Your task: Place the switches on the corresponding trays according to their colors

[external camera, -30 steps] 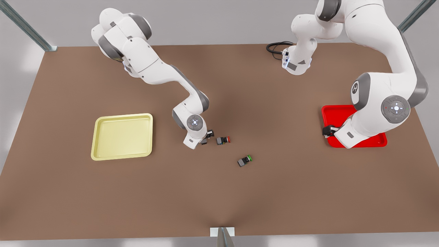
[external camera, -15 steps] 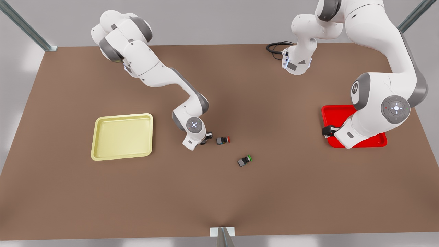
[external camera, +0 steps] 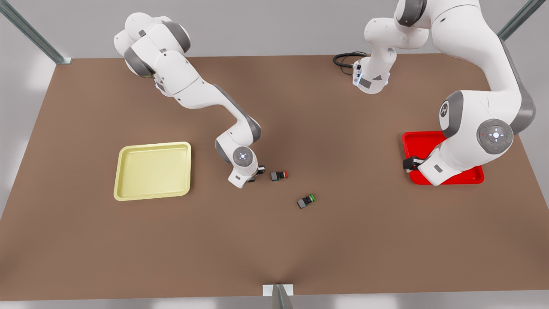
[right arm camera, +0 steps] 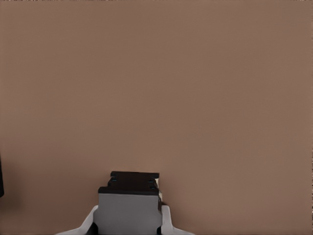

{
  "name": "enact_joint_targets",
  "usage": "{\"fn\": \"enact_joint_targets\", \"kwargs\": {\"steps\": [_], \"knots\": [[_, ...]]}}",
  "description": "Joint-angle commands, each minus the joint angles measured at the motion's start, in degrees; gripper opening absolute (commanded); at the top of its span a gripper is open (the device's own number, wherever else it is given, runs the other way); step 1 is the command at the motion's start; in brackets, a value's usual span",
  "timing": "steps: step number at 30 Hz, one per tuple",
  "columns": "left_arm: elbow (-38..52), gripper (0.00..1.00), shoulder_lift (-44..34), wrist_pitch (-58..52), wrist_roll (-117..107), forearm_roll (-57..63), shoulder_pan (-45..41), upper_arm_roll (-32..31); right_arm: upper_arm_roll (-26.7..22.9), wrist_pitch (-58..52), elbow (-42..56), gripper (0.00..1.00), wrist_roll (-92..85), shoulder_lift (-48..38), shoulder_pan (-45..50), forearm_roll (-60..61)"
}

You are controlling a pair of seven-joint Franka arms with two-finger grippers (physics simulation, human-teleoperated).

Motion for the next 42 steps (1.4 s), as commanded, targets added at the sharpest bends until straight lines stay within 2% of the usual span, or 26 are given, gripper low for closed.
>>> {"fn": "enact_joint_targets", "kwargs": {"steps": [1, 10, 13, 17, 20, 22, 25, 28, 30, 31, 33, 34, 36, 37, 41, 42], "knots": [[0.0, 1.0, 0.08, 0.0, 0.0, 0.01, 0.0, 0.0, 0.0, -0.01, 0.0, 0.51, 0.03, 0.0, 0.0, -0.05], [0.0, 1.0, 0.0, 0.0, -0.26, -0.08, -0.18, 0.09, 0.0, -2.03, 0.35, 0.51, -0.23, -1.85, -0.35, 0.04], [0.0, 1.0, 0.08, 0.0, -20.8, -6.66, -3.95, -0.35, 0.0, -6.42, -1.93, 0.51, -0.76, -6.67, -2.37, -0.13], [0.0, 1.0, 3.68, 3.25, -61.68, -12.38, -15.46, -0.35, 0.0, -5.81, -13.17, 0.51, -4.36, -17.13, -7.55, -0.92], [0.09, 1.0, 8.95, 14.49, -95.85, -18.35, -26.36, -0.35, 0.08, -4.67, -20.38, 0.51, -9.1, -22.67, -12.21, -2.24], [0.26, 1.0, 12.03, 21.35, -112.76, -21.34, -29.62, -0.35, 0.08, -2.91, -26.62, 0.51, -15.44, -26.81, -16.96, -2.42], [0.44, 1.0, 16.96, 28.56, -124.8, -21.43, -32.17, -0.35, 0.0, -2.64, -33.39, 0.51, -21.76, -31.82, -23.37, -5.05], [0.18, 1.0, 20.3, 30.32, -124.98, -19.15, -34.8, -0.17, -0.35, -1.41, -37.53, 0.52, -24.84, -33.49, -28.12, -8.04], [0.0, 1.0, 22.05, 30.41, -124.89, -16.95, -35.6, -0.17, -2.64, -1.24, -38.49, 0.52, -27.22, -33.58, -28.74, -8.74], [0.09, 1.0, 22.84, 30.41, -124.89, -14.67, -35.6, -0.17, -3.34, -1.24, -38.76, 0.53, -27.22, -33.49, -28.74, -9.19], [0.0, 1.0, 23.99, 30.41, -124.89, -12.82, -35.68, 0.0, -3.69, -1.33, -38.76, 0.62, -27.22, -33.49, -29.0, -9.27], [0.0, 1.0, 24.25, 30.41, -128.13, -11.16, -35.68, 0.09, -3.69, -1.33, -38.76, 0.71, -27.31, -33.49, -29.26, -9.27], [-0.09, 1.0, 25.39, 31.64, -135.35, -7.9, -35.68, 0.09, -3.78, -1.5, -38.76, 0.82, -27.31, -33.58, -29.35, -9.27], [-0.09, 1.0, 26.01, 31.73, -135.35, -7.81, -36.47, 0.18, -3.87, -1.5, -38.76, 0.85, -27.31, -33.49, -29.35, -9.27], [0.0, 1.0, 28.12, 34.1, -137.37, -6.67, -36.39, 0.26, -3.96, -2.73, -38.23, 0.85, -28.18, -35.24, -29.53, -9.27], [0.0, 1.0, 28.82, 34.19, -137.46, -5.88, -36.39, 0.26, -3.96, -7.64, -34.73, 0.85, -28.71, -36.21, -29.53, -9.27]]}}
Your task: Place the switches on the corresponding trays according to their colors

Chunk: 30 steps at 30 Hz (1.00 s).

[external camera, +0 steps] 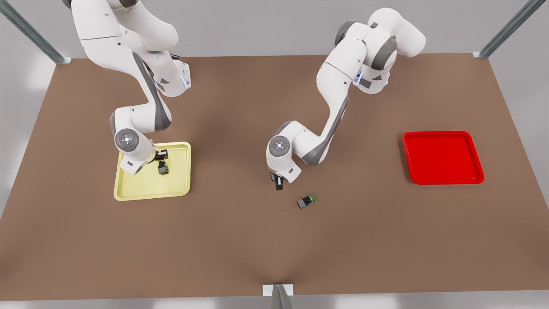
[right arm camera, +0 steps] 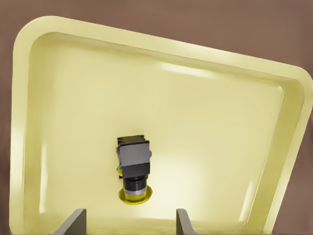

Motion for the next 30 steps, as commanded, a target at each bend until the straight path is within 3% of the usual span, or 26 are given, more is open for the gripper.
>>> {"fn": "enact_joint_targets", "kwargs": {"steps": [1, 2, 3, 6, 10, 14, 15, 16, 25, 28, 30], "knots": [[-0.1, 1.0, 0.03, 0.57, 0.0, 1.62, 0.0, 0.0, 0.13, -2.53, 2.31, 0.85, 0.0, -0.35, 0.08, -0.01], [-0.01, 1.0, 0.56, 0.66, 0.0, 1.97, 0.0, 0.0, 0.13, -6.57, 8.29, 0.96, 0.0, -0.79, 0.17, 0.25], [-0.01, 1.0, 1.0, 1.19, 0.09, 1.97, 0.0, 0.0, 0.04, -9.65, 14.18, 1.0, 0.09, -1.32, 0.17, 1.05], [-0.01, 1.0, 2.05, 2.15, 0.09, 1.97, 0.0, 0.09, -1.89, -26.0, 32.9, 1.0, -1.32, -0.79, -0.01, 8.16], [-0.19, 1.0, 3.11, 1.8, 0.44, 1.97, 0.0, 0.09, -2.15, -36.55, 43.45, 1.0, -1.67, -1.41, -3.08, 8.61], [-0.28, 1.0, 3.19, 1.54, 0.79, 2.06, 0.0, 0.0, -2.86, -37.52, 44.86, 1.0, -1.23, 0.6, -3.35, 8.43], [-0.28, 0.93, 3.19, 1.54, 0.79, 2.06, 0.0, 0.09, -2.77, -36.99, 50.03, 1.0, -1.06, 4.03, -3.26, 8.43], [-0.28, 0.94, 3.28, 1.54, 0.79, 1.97, 0.0, 0.0, -2.77, -36.81, 52.86, 1.0, -1.06, 6.76, -3.35, 8.52], [-0.19, 0.89, 3.19, 1.98, 0.44, 1.88, -0.18, -0.09, -2.86, -37.08, 50.49, 1.0, -1.5, 4.48, -5.9, 10.71], [-0.19, 0.72, 3.28, 2.06, 0.26, 1.88, -0.53, -0.18, -2.77, -36.9, 50.05, 1.0, -1.58, 5.45, -5.37, 10.89], [-0.19, 0.72, 3.28, 2.06, 0.17, 1.88, -0.7, -0.18, -2.68, -37.08, 50.13, 1.0, -1.58, 5.45, -5.9, 10.45]]}}
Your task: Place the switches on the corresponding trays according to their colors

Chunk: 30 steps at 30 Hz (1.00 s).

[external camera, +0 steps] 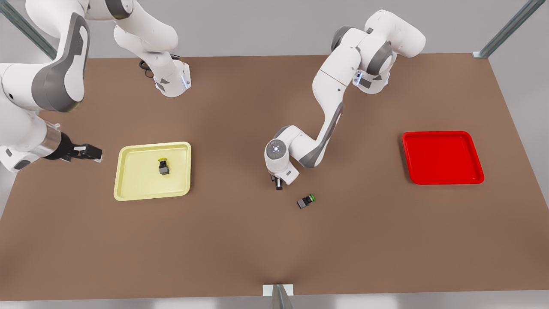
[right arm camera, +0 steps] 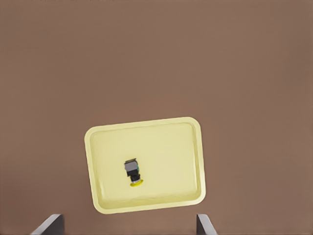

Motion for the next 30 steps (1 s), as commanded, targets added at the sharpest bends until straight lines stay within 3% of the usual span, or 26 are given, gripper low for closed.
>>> {"fn": "enact_joint_targets", "kwargs": {"steps": [1, 13, 30], "knots": [[0.0, 0.72, 0.0, -0.06, 0.0, -0.04, -0.01, 0.0, 0.01, 0.0, 0.01, 1.0, 0.0, -0.01, 0.27, 0.07], [0.0, 0.56, 0.52, 0.2, -0.26, -0.57, -0.89, -0.09, -0.08, 0.26, 0.01, 1.0, 0.0, 0.17, 0.35, 0.51], [0.09, 0.53, 1.05, 0.73, -0.18, -0.3, -0.98, -0.09, -0.08, 0.44, 0.01, 1.0, 0.09, 0.17, 0.18, 0.59]]}}
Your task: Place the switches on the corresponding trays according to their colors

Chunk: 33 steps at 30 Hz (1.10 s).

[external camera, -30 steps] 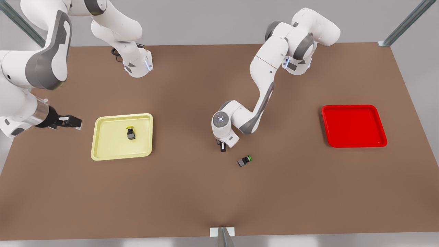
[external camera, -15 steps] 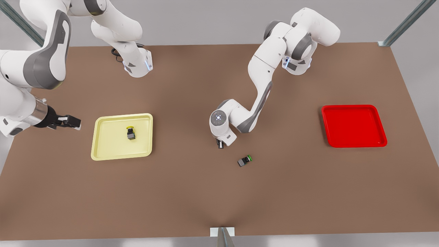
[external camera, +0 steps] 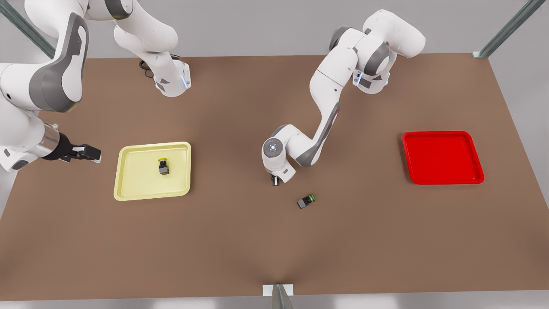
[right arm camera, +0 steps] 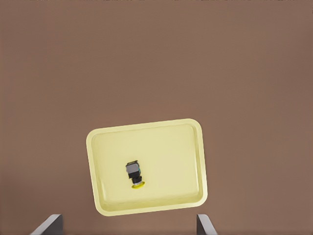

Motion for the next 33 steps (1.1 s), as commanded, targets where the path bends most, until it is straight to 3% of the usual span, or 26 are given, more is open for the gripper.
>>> {"fn": "enact_joint_targets", "kwargs": {"steps": [1, 12, 18, 33], "knots": [[0.0, 0.53, 0.0, 0.0, -0.01, 0.23, 0.0, 0.0, 0.0, 0.0, 0.07, 1.0, 0.0, 0.01, 0.0, 0.0], [0.44, 0.53, -0.79, -0.08, 0.6, 0.32, -0.53, 0.0, 0.0, 0.09, 0.07, 1.0, 0.0, 0.01, 0.0, 0.0], [0.88, 0.53, -3.78, -4.74, 7.54, -0.12, 0.61, 3.25, 0.0, 0.0, 0.07, 1.0, 0.0, 0.01, 0.0, 0.0], [0.09, 0.53, -7.3, -10.89, 37.16, -0.47, 14.68, 8.17, 0.0, 0.09, 0.07, 1.0, 0.0, 0.01, 0.0, 0.0]]}}
